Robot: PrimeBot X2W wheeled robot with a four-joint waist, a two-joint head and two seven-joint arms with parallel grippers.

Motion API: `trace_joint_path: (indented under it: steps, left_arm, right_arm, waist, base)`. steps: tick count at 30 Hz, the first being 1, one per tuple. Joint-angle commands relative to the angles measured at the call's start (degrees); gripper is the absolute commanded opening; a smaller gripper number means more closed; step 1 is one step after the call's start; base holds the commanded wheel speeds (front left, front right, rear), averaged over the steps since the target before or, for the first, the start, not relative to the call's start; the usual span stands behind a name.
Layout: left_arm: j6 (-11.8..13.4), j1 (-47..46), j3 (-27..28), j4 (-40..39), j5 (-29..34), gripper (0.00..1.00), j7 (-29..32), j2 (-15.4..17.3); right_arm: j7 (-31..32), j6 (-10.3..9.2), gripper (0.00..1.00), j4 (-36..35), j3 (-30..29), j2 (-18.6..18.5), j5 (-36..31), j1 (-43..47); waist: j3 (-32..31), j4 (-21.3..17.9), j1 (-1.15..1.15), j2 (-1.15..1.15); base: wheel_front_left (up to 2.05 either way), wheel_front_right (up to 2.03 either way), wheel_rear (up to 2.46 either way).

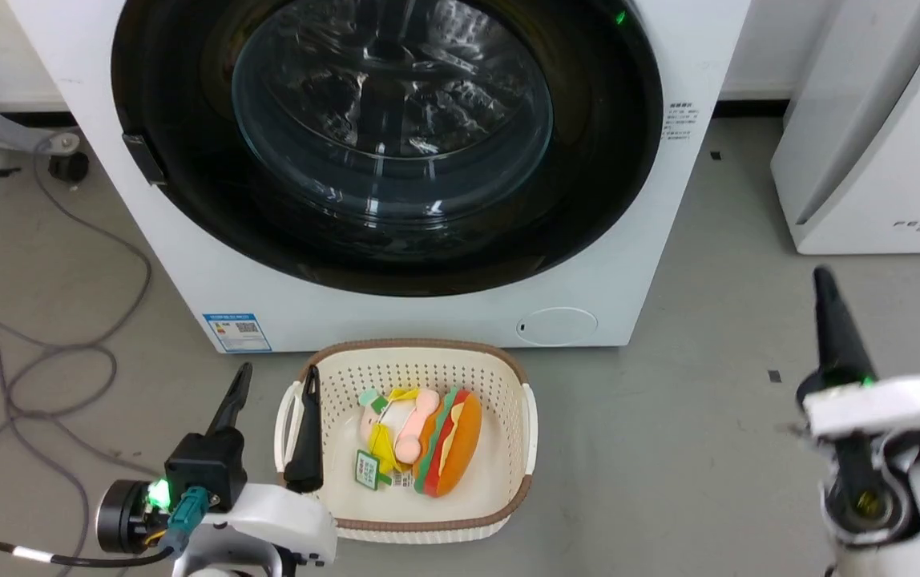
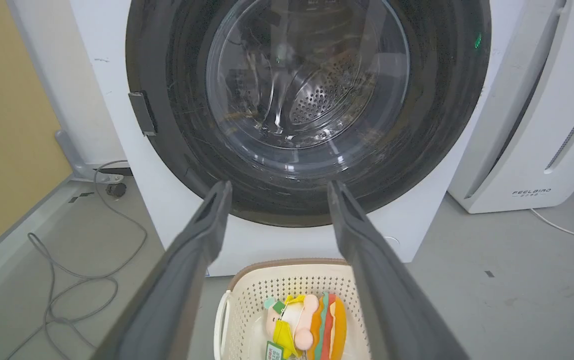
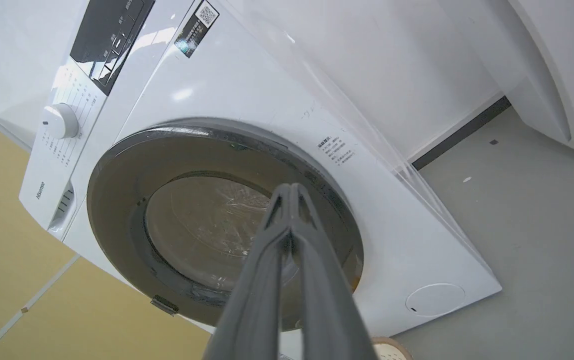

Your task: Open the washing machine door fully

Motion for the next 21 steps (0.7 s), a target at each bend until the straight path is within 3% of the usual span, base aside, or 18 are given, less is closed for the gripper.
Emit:
trace_joint_path:
  steps: [1, 10, 21]
  left_arm:
    - [0.04, -1.16, -0.1, -0.34, -0.39, 1.0, -0.61, 0.02]
    - [-0.45, -3.22, -0.32, -1.89, -0.19, 1.0, -1.68, 0.02]
    - [-0.92, -5.59, -1.07, -3.63, -0.52, 1.0, -3.0, 0.02]
  right_arm:
    - [-0.61, 0.03, 0.0, 1.16, 0.07, -0.81, 2.56, -2.49]
    - [-0.92, 0.03, 0.0, 9.37, 3.02, -5.85, 11.57, -15.91]
    - [1.52, 0.03, 0.0, 22.87, 10.89, -11.72, 20.63, -35.09]
  waist:
    - [0.45, 0.04, 0.0, 0.0]
    - [3.35, 0.71, 0.0, 0.0]
    - [6.97, 1.76, 0.0, 0.0]
  base:
    - [0.0, 0.0, 0.0]
    - [0.0, 0.0, 0.0]
    - [0.0, 0.0, 0.0]
